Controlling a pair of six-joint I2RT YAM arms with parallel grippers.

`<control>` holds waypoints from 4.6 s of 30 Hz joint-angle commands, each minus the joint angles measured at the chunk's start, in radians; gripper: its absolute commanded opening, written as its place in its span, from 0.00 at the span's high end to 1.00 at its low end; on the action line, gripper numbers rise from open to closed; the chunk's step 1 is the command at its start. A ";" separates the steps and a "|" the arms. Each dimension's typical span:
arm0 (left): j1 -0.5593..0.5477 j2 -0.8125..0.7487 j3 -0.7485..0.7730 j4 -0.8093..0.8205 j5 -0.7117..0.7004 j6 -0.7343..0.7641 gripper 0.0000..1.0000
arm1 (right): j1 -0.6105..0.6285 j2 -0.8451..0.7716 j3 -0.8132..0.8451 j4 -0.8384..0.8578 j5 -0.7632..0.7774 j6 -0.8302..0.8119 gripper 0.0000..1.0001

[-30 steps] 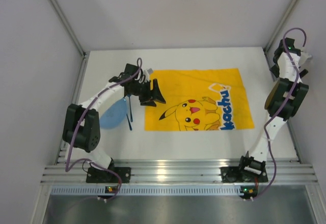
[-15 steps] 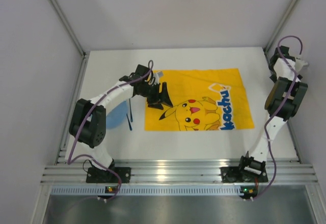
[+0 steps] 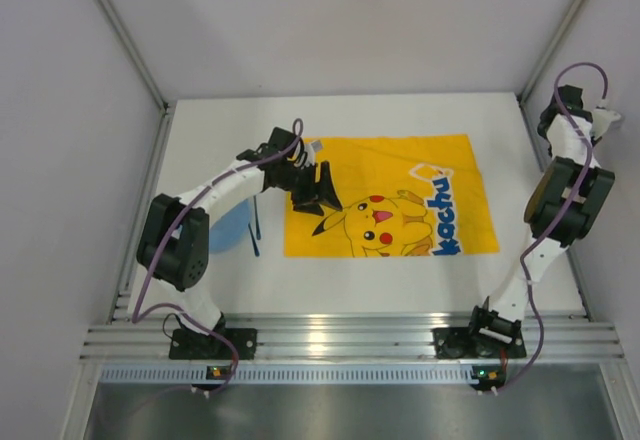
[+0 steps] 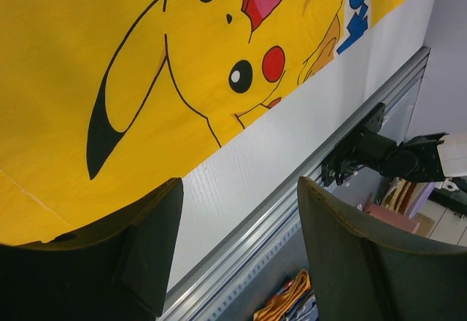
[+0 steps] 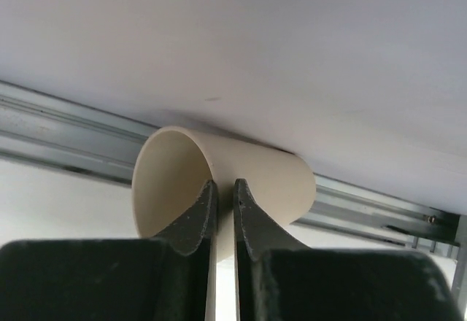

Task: Set the dinner table for one person

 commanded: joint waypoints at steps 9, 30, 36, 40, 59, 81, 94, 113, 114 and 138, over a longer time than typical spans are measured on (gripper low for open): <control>-0.009 -0.046 -0.046 0.120 0.015 -0.040 0.31 | 0.054 -0.365 -0.255 -0.046 -0.349 0.008 1.00; -0.009 -0.236 -0.187 0.132 -0.115 -0.011 0.25 | 0.278 -0.636 -0.392 0.117 -0.774 0.059 1.00; -0.009 -0.319 -0.227 0.084 -0.170 -0.001 0.07 | 0.359 -0.480 -0.244 0.140 -0.742 0.056 1.00; -0.009 -0.376 -0.252 0.054 -0.208 -0.006 0.06 | 0.377 -0.380 -0.146 0.083 -0.664 0.050 1.00; -0.009 -0.447 -0.255 -0.054 -0.287 -0.015 0.06 | 0.379 -0.104 0.016 -0.010 -0.438 0.025 1.00; -0.009 -0.355 -0.223 0.003 -0.253 -0.026 0.06 | 0.382 -0.136 0.162 -0.020 -0.430 -0.033 1.00; -0.009 -0.387 -0.264 0.029 -0.250 -0.017 0.06 | 0.463 -0.234 0.026 -0.023 -0.498 0.000 1.00; -0.009 -0.399 -0.255 -0.012 -0.225 0.017 0.06 | 0.499 -0.304 -0.169 0.063 -0.466 -0.016 0.37; -0.011 -0.399 -0.257 -0.012 -0.225 0.017 0.06 | 0.500 -0.307 -0.151 0.062 -0.466 -0.018 0.34; 0.089 -0.672 -0.239 0.064 -0.931 -0.080 0.09 | 0.580 -0.755 -0.359 0.089 -0.682 -0.112 0.00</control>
